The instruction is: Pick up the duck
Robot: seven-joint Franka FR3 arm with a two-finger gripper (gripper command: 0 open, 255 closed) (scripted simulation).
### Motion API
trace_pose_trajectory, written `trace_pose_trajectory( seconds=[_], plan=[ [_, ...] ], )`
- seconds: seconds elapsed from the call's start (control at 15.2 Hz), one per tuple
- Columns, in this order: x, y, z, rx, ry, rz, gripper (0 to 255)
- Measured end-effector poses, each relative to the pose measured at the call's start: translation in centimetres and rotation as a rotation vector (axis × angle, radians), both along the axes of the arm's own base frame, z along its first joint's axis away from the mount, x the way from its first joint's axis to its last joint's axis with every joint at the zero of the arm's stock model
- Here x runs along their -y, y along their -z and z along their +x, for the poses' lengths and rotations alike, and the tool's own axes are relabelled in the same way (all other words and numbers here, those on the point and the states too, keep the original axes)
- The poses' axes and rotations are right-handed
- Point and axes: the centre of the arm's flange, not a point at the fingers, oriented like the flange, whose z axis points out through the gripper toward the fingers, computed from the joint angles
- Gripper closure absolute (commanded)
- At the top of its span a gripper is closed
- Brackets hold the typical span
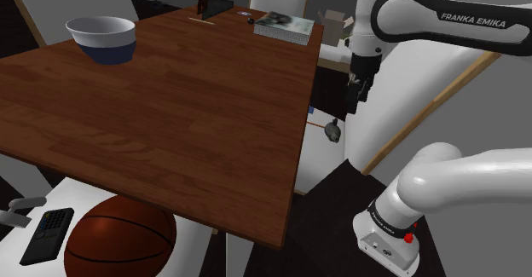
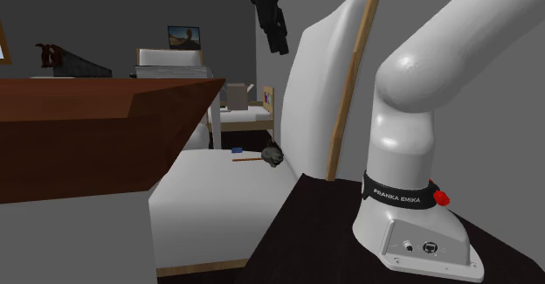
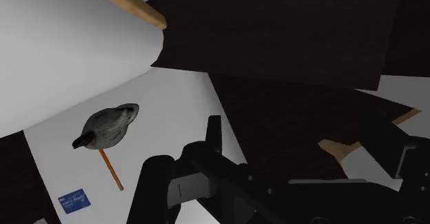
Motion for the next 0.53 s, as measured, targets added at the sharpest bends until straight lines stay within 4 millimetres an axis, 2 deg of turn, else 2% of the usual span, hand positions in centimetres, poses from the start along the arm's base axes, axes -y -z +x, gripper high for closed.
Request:
trace_pose_trajectory(
  seconds=[0.13, 0.53],
  plan=[
    [0.3, 0.4, 0.2, 0.003, 0.012, -0.002, 0],
    [4.3, 5.9, 2.8, 0.042, 0.147, -0.02, 0]
  ],
)
